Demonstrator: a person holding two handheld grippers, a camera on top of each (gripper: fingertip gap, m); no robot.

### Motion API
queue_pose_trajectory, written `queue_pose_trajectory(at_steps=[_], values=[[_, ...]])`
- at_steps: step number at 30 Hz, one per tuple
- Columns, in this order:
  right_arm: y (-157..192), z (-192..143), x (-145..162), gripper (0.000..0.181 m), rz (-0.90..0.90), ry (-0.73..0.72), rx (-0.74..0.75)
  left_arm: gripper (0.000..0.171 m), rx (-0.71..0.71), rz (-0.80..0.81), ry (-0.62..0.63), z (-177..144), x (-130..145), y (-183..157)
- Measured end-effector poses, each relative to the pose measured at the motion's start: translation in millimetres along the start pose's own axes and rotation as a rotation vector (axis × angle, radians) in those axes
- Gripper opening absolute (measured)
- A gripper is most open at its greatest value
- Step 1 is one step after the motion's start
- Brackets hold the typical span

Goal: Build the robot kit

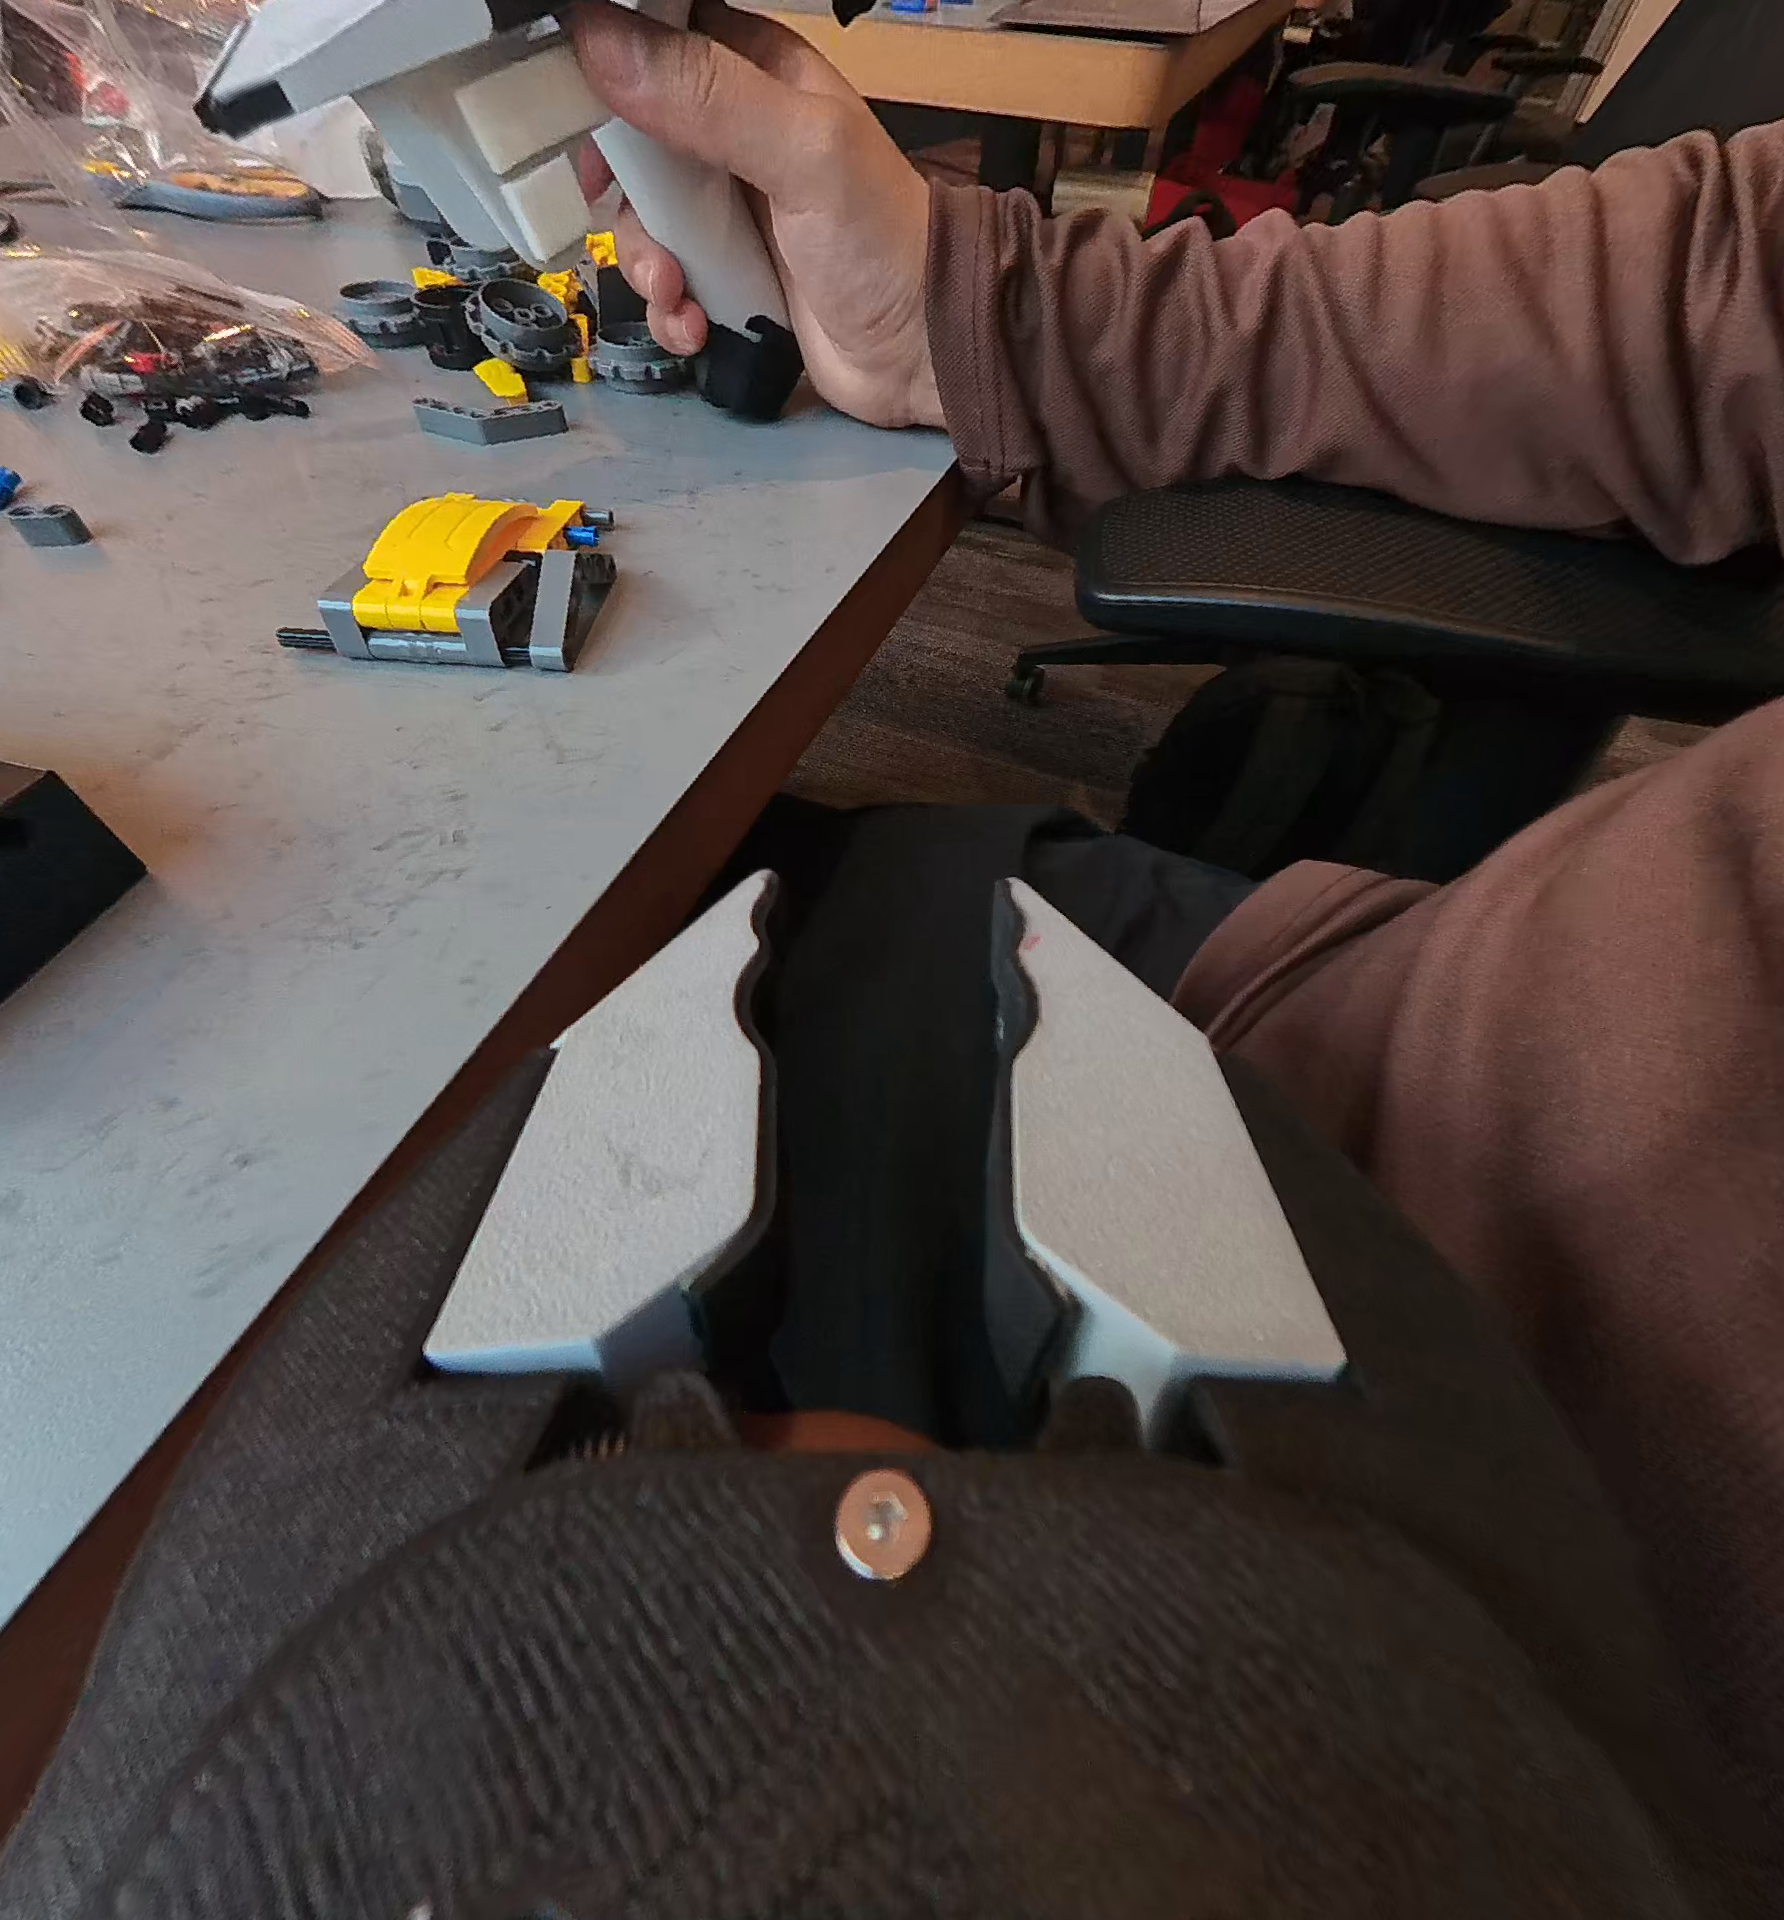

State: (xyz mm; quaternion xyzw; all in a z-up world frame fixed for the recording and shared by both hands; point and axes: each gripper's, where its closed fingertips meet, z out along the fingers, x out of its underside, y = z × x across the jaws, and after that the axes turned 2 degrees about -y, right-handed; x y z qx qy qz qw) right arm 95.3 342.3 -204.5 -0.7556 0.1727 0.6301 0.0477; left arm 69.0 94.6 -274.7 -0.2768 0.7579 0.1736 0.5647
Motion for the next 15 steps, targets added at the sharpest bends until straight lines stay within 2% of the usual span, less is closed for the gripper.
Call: queue_pose_trajectory(at_steps=[5,8,11,15], values=[[7,2,3,0.067,-0.008,0.023,-0.042,0.037,0.011,-0.014,0.024,2,7,2],[15,3,6,0.067,-0.027,0.04,-0.081,0.037,0.013,0.05,0.034,-2,5,2],[51,-3,25,0.055,-0.072,0.157,-0.284,0.037,-0.002,0.125,0.047,-7,5,5],[78,-11,48,0.065,-0.102,0.302,-0.404,0.038,-0.02,0.134,0.093,-13,14,14]])
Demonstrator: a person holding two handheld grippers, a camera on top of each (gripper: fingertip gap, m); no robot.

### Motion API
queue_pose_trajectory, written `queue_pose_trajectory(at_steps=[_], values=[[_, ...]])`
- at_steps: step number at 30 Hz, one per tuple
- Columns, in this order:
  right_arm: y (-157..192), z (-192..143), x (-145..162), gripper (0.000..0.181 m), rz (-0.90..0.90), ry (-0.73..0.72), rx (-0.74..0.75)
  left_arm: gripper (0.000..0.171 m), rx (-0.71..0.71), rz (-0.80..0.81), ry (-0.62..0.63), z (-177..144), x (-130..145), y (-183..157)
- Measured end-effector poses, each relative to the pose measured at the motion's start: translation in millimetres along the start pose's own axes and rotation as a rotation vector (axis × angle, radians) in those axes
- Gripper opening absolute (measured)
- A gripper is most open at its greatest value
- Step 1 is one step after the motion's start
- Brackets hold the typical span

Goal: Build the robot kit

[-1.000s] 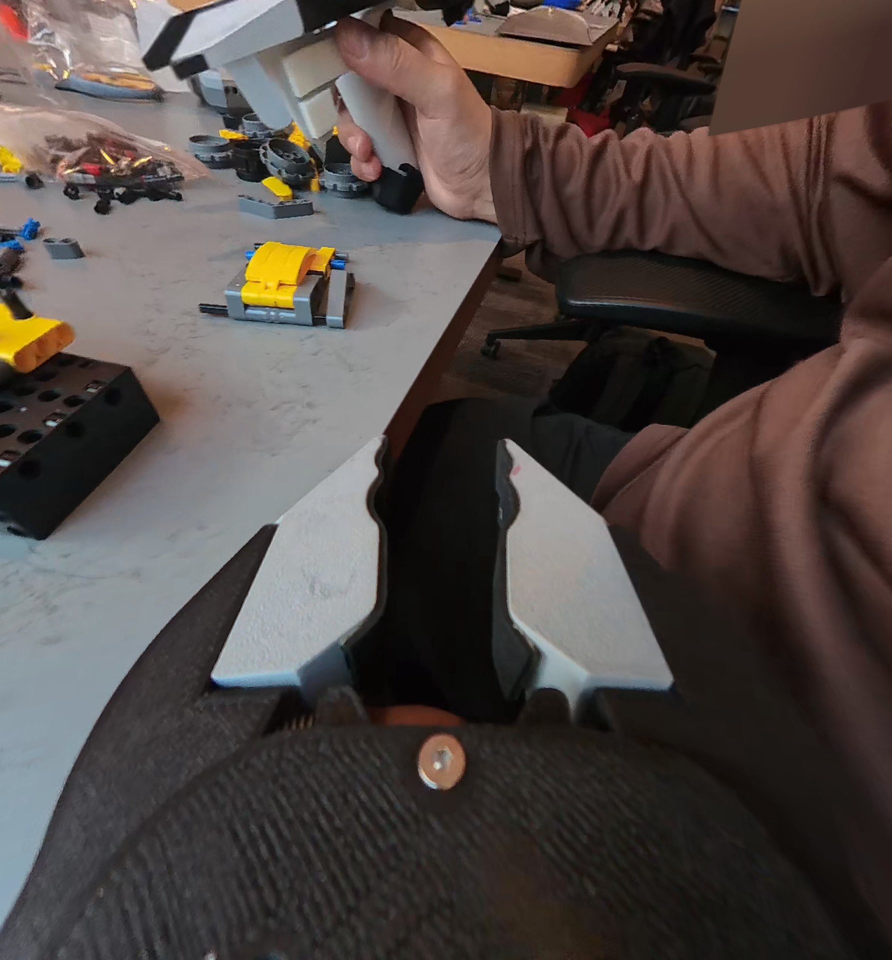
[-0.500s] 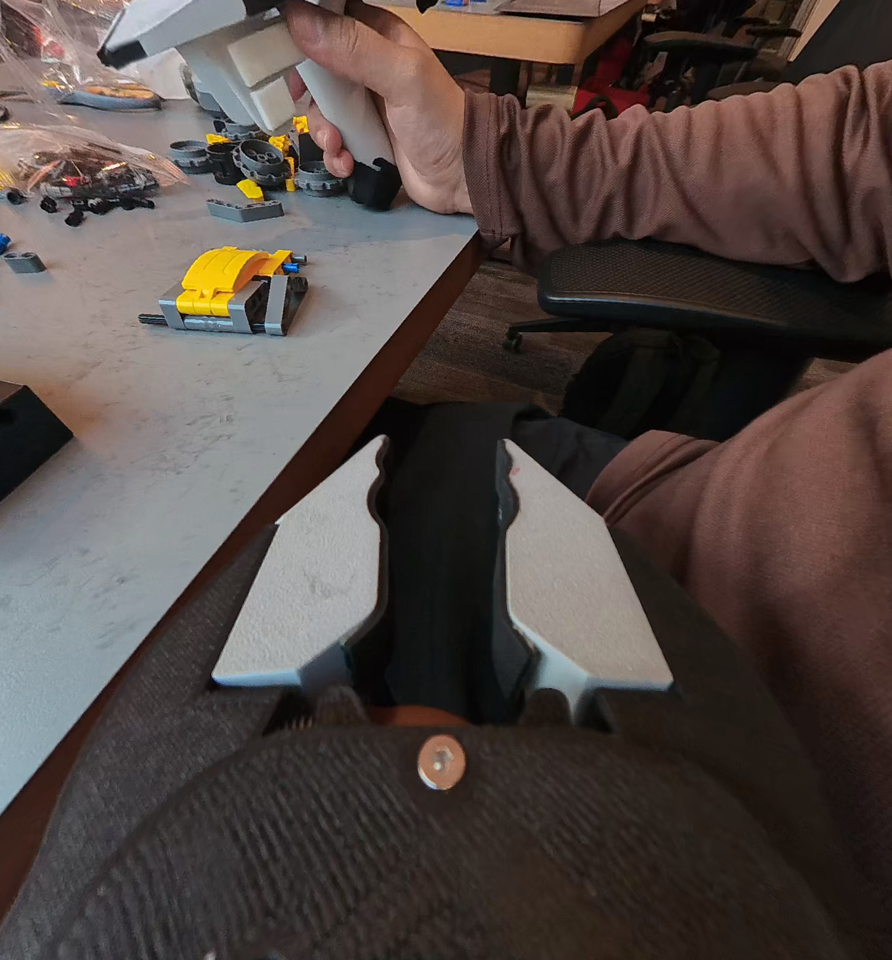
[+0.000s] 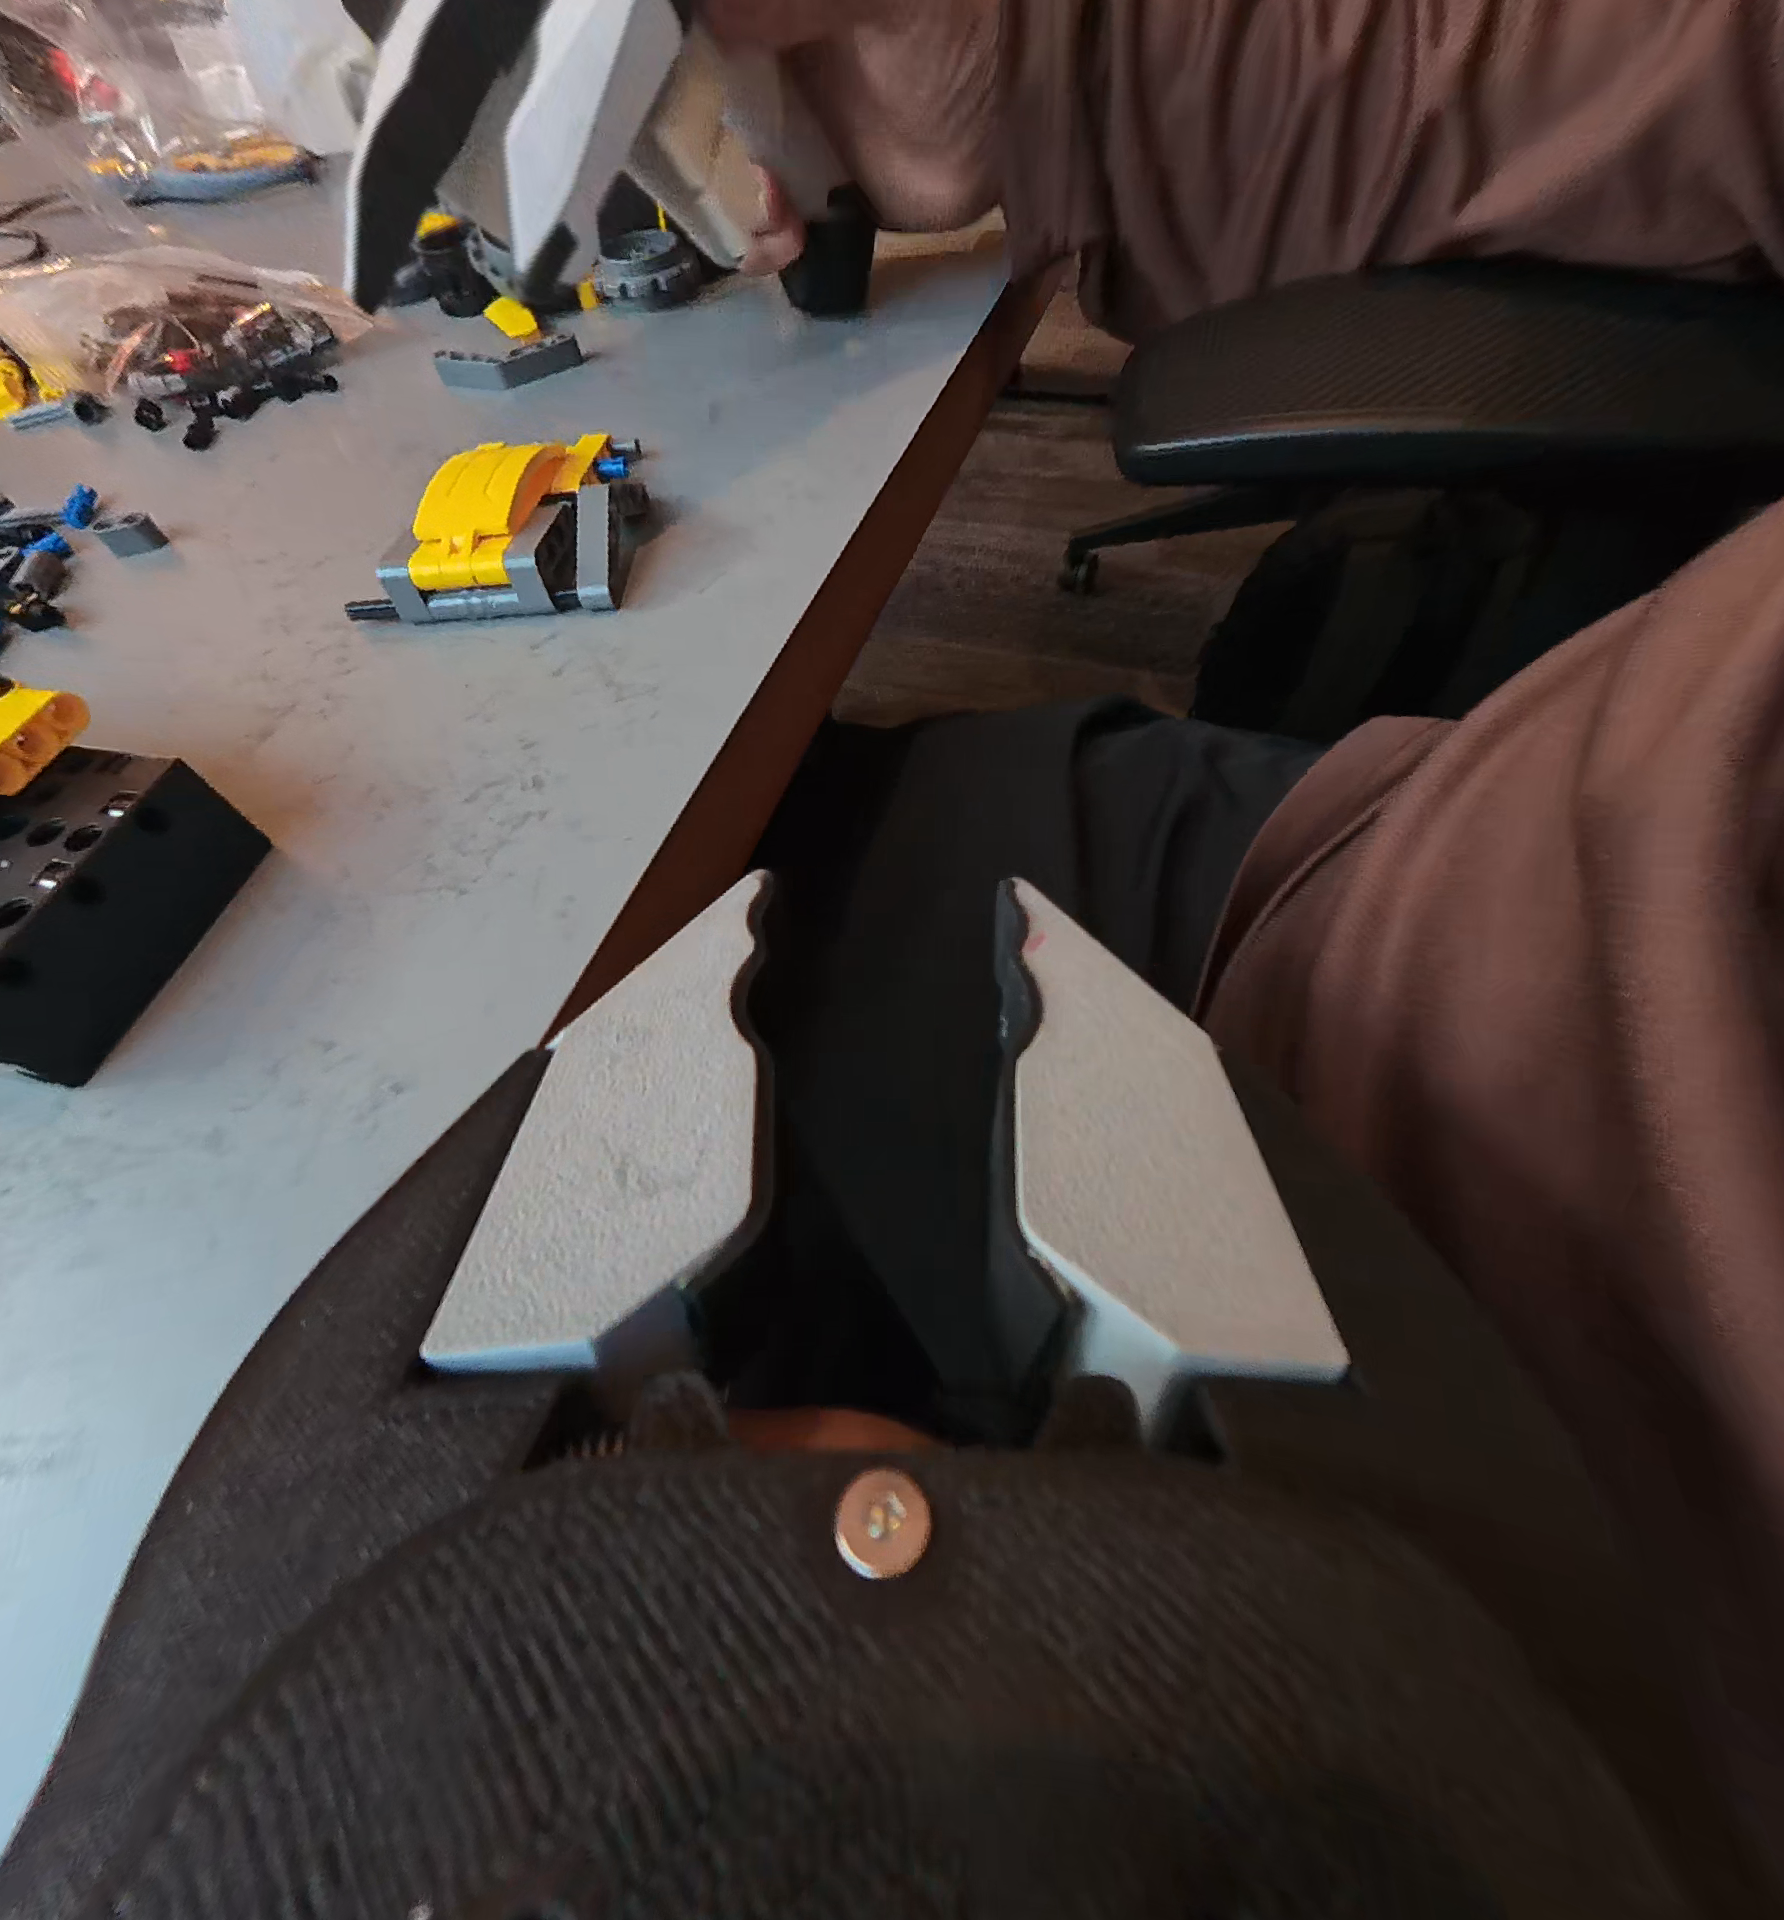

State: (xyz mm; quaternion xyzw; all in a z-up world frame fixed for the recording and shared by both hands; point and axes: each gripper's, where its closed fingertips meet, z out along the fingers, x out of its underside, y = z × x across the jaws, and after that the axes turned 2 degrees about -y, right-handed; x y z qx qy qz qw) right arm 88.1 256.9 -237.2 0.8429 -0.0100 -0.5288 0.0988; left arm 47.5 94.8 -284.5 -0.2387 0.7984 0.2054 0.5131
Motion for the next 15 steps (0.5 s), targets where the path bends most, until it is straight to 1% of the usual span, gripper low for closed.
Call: queue_pose_trajectory(at_steps=[2,5,9,11,13,14,15], values=[[7,6,10,0.068,-0.013,0.111,-0.041,0.039,0.002,-0.002,-0.014,-3,-2,3],[10,13,19,0.072,-0.09,0.304,-0.048,0.04,-0.017,-0.048,-0.017,-7,-1,13],[7,21,23,0.085,-0.161,0.454,-0.066,0.044,-0.03,-0.161,-0.038,-11,-2,27],[0,25,31,0.085,-0.195,0.526,-0.055,0.044,-0.037,-0.19,-0.047,-12,-2,33],[-1,28,39,0.081,-0.208,0.588,-0.085,0.044,-0.042,-0.211,-0.049,-12,-1,37],[1,29,39,0.075,-0.221,0.587,-0.112,0.044,-0.042,-0.22,-0.05,-11,-1,38],[1,30,38,0.074,-0.226,0.585,-0.127,0.044,-0.042,-0.23,-0.055,-11,-2,39]])
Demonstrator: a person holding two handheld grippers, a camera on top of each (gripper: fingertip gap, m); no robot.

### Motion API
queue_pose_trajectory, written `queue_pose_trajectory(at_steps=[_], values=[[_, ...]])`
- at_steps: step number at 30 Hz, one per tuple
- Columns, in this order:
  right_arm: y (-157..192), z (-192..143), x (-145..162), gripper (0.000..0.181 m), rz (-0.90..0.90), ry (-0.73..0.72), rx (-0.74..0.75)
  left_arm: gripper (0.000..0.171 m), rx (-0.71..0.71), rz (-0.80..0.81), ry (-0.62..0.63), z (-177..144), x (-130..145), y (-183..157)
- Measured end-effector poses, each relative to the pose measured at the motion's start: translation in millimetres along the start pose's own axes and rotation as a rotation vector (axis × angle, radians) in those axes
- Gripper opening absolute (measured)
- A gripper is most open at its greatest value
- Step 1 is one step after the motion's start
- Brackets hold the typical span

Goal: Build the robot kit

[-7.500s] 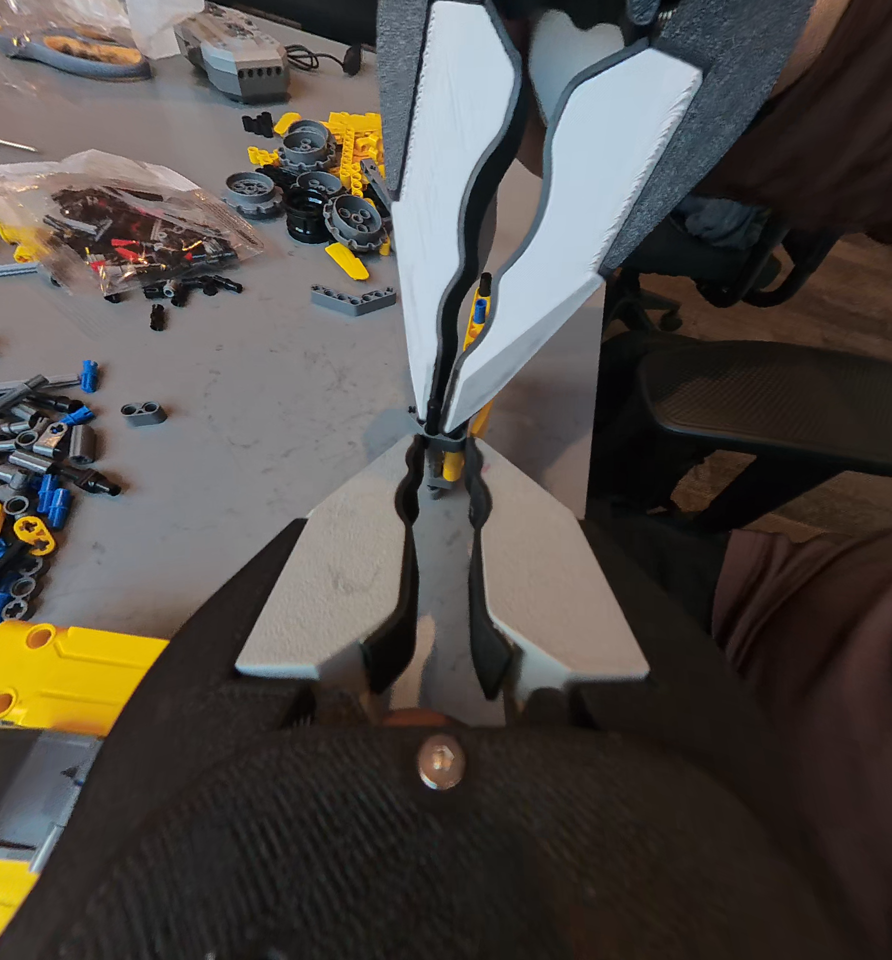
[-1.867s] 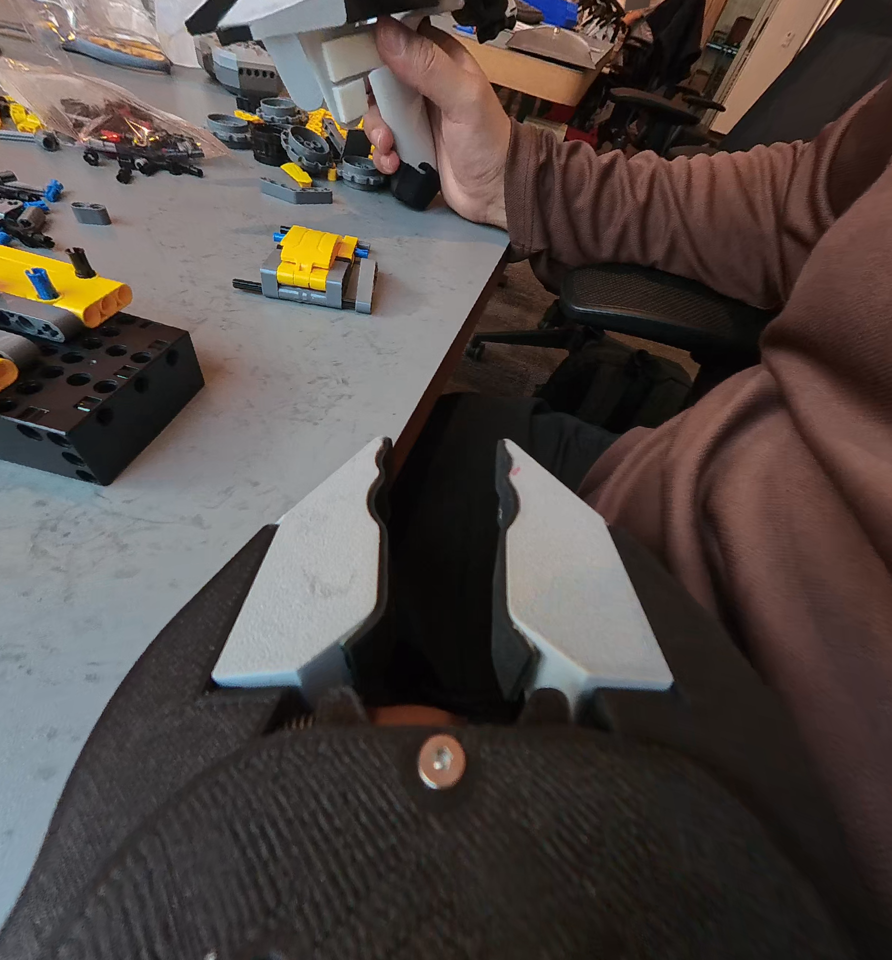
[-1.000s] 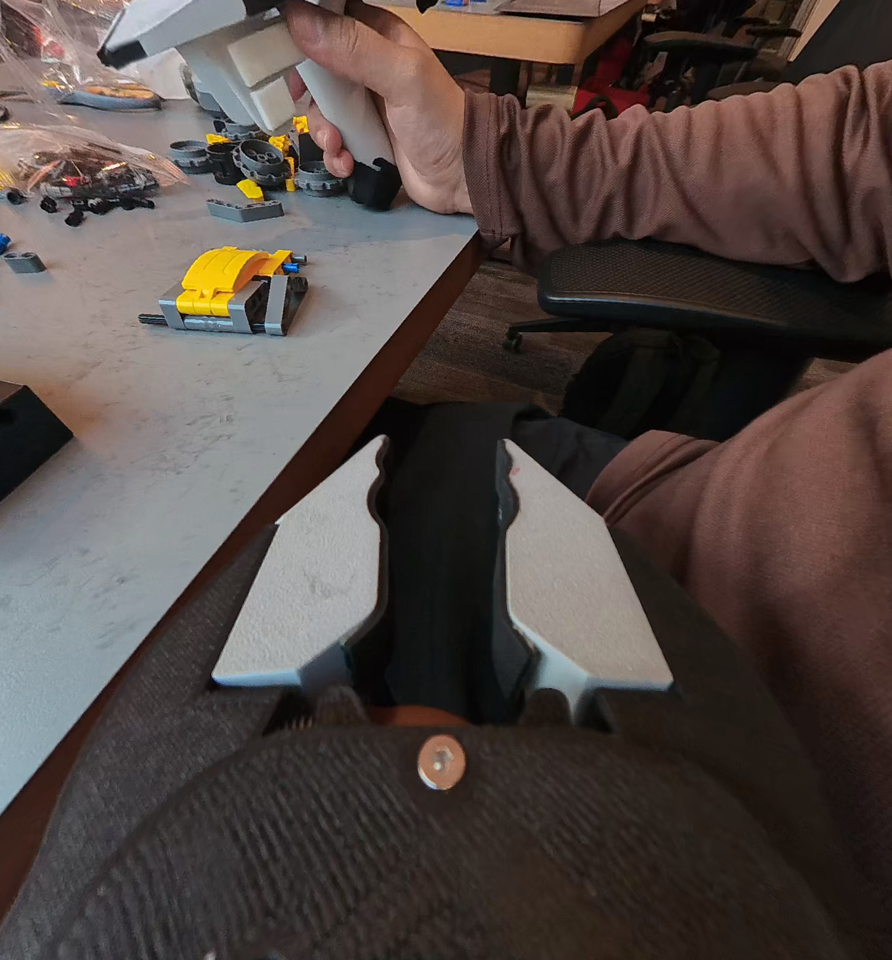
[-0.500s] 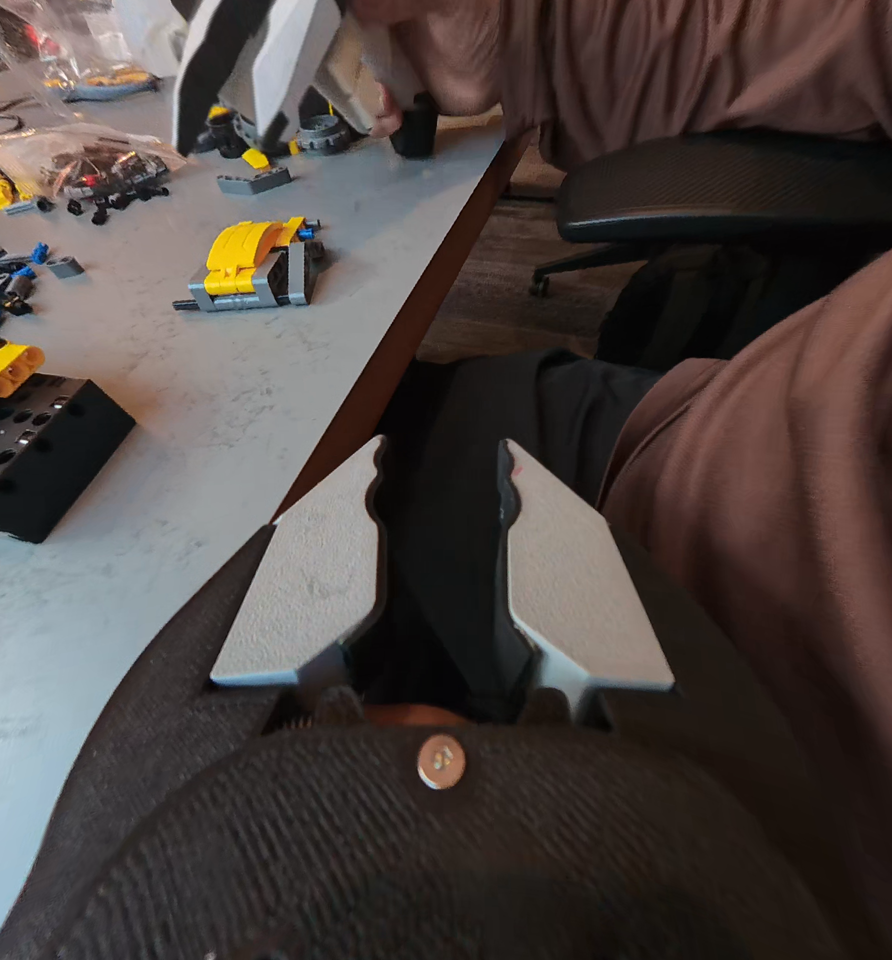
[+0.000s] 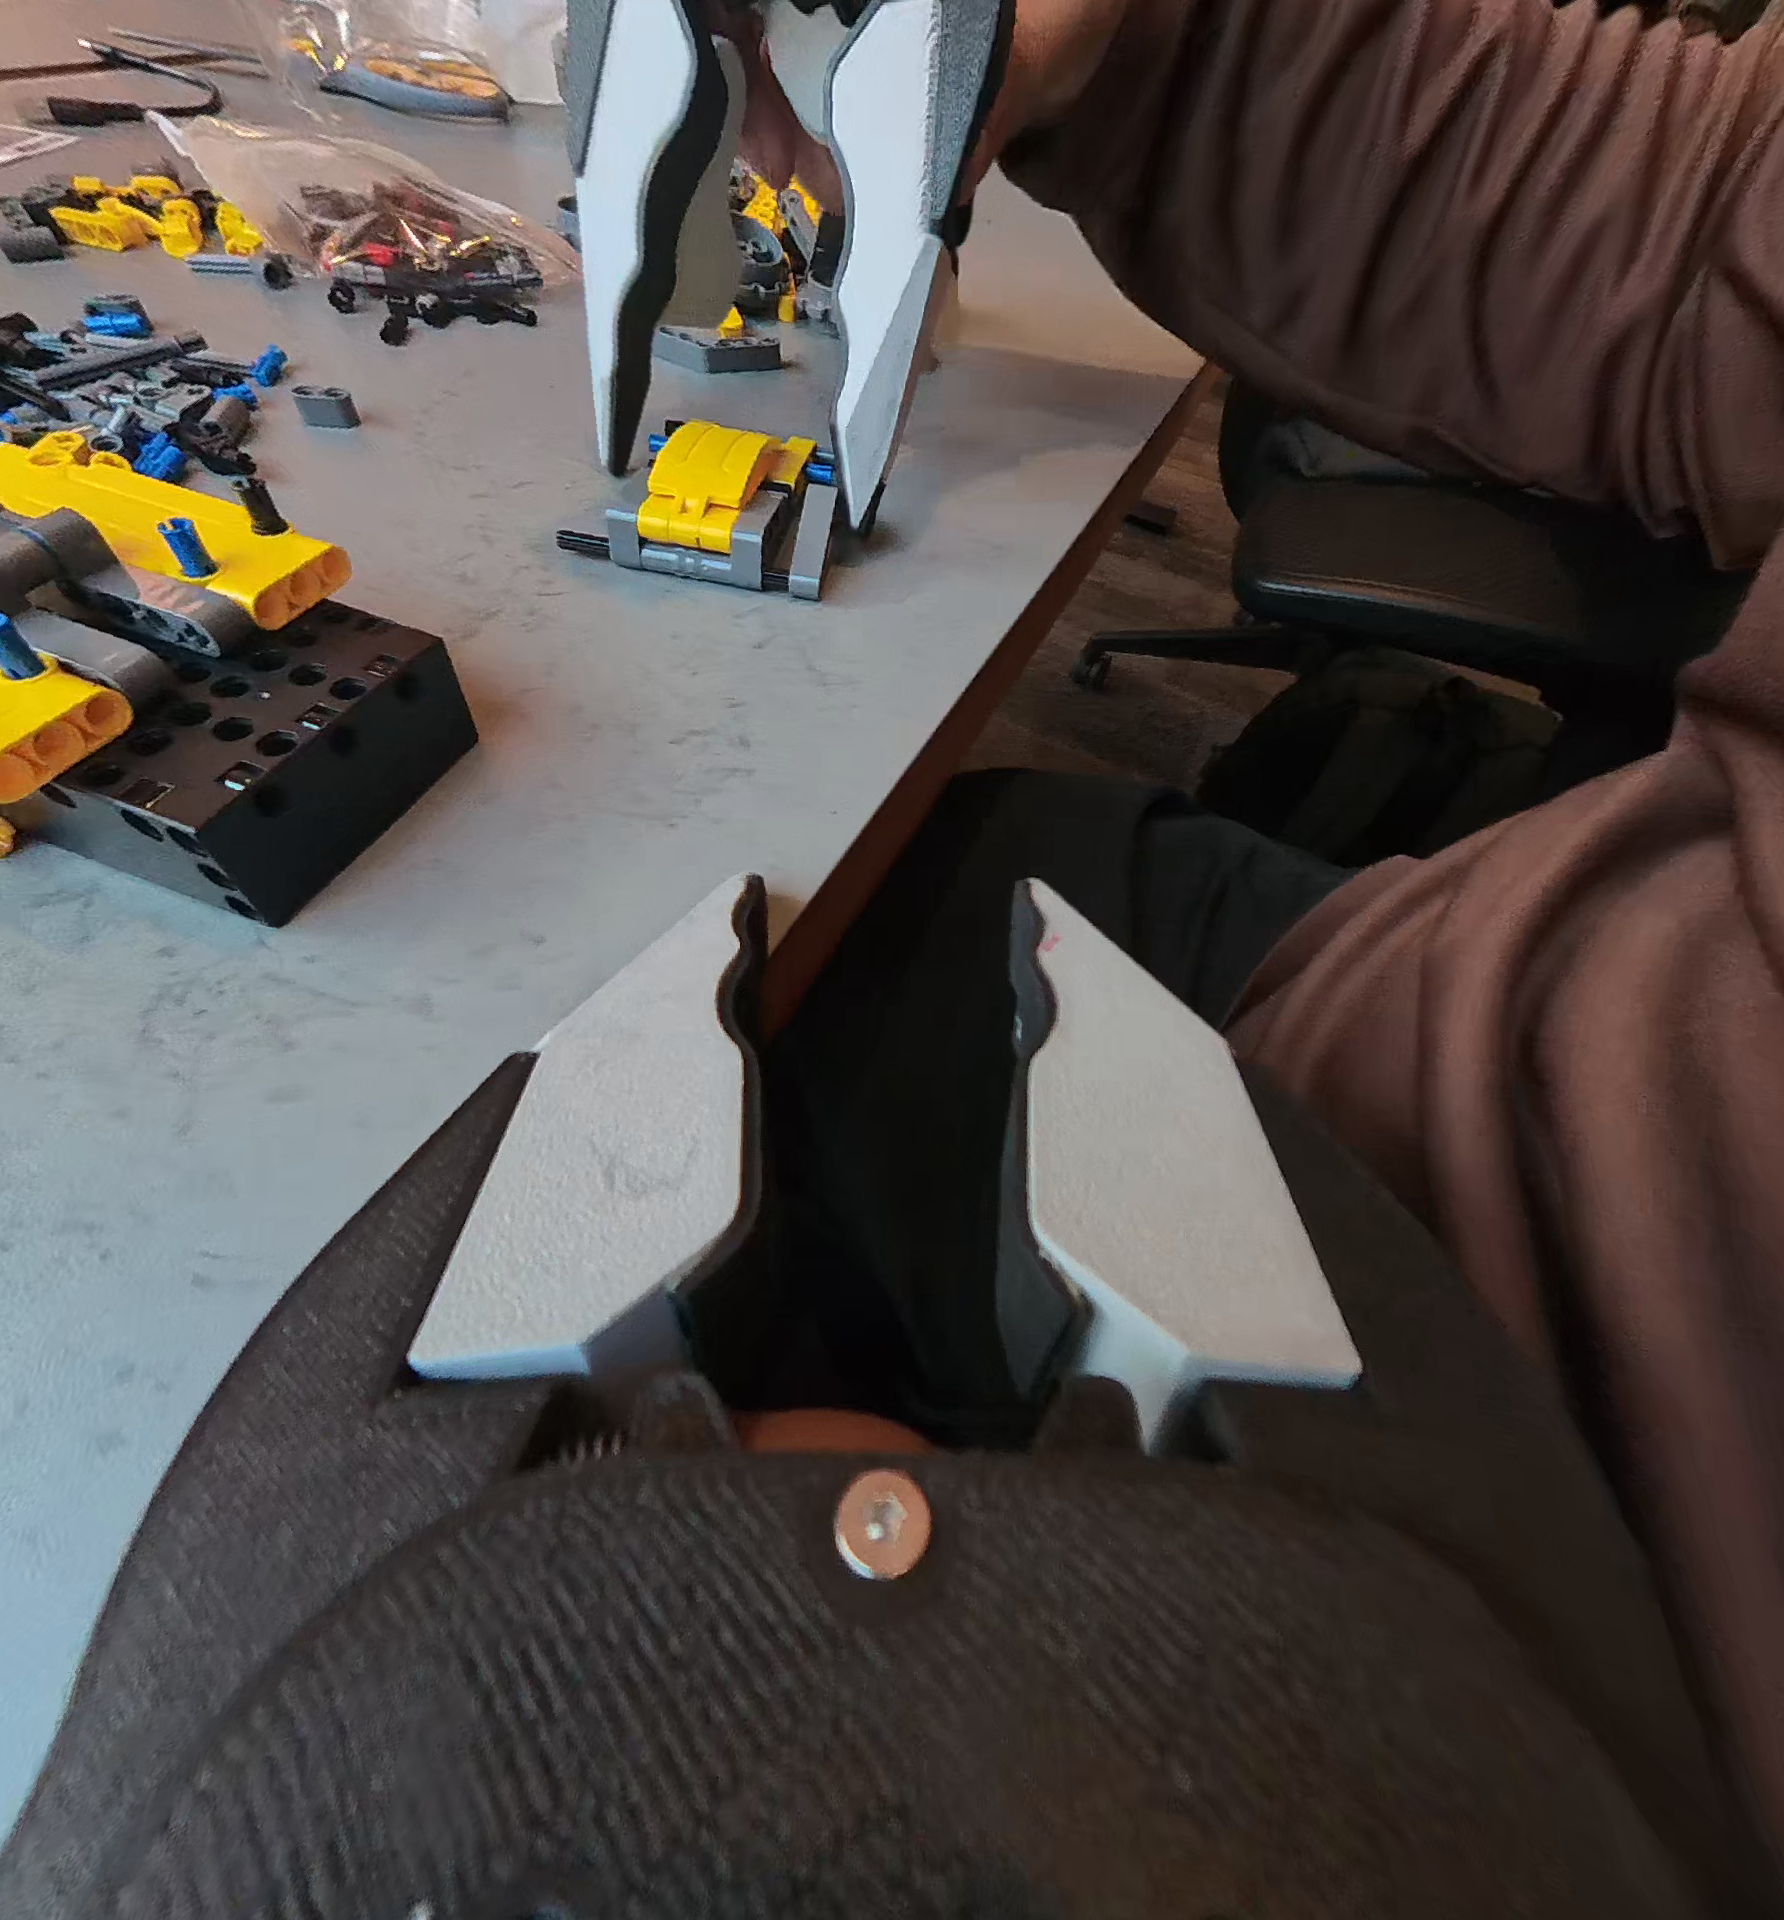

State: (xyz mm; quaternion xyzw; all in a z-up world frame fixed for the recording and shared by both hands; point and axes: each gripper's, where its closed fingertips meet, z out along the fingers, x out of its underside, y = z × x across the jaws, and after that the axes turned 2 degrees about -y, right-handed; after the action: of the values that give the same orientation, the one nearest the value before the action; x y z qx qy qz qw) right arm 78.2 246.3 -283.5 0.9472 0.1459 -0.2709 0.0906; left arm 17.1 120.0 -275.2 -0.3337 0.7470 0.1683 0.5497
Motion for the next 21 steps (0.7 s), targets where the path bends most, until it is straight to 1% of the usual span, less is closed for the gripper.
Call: queue_pose_trajectory(at_steps=[3,7,8,10,12,14,17,21], values=[[-1,-1,0,0.072,0.0,0.011,-0.009,0.044,-0.002,-0.009,-0.005,2,-1,0],[-1,2,1,0.071,-0.025,0.018,0.063,0.044,-0.017,0.02,-0.01,3,-3,-2],[1,3,0,0.068,-0.021,0.018,0.07,0.044,-0.021,0.022,-0.017,3,-4,-3],[5,3,0,0.062,-0.008,0.013,0.08,0.044,-0.026,-0.001,-0.033,4,-8,-4],[7,2,0,0.062,-0.007,0.001,0.105,0.044,-0.023,-0.042,-0.047,7,-15,-6],[7,1,0,0.062,0.013,-0.004,0.121,0.045,-0.036,-0.048,-0.056,8,-24,-6],[7,1,0,0.062,0.021,-0.029,0.134,0.045,-0.083,-0.03,-0.074,9,-38,-2],[18,-5,-8,0.066,0.016,-0.12,0.104,0.047,-0.137,-0.042,-0.058,10,-45,3]])
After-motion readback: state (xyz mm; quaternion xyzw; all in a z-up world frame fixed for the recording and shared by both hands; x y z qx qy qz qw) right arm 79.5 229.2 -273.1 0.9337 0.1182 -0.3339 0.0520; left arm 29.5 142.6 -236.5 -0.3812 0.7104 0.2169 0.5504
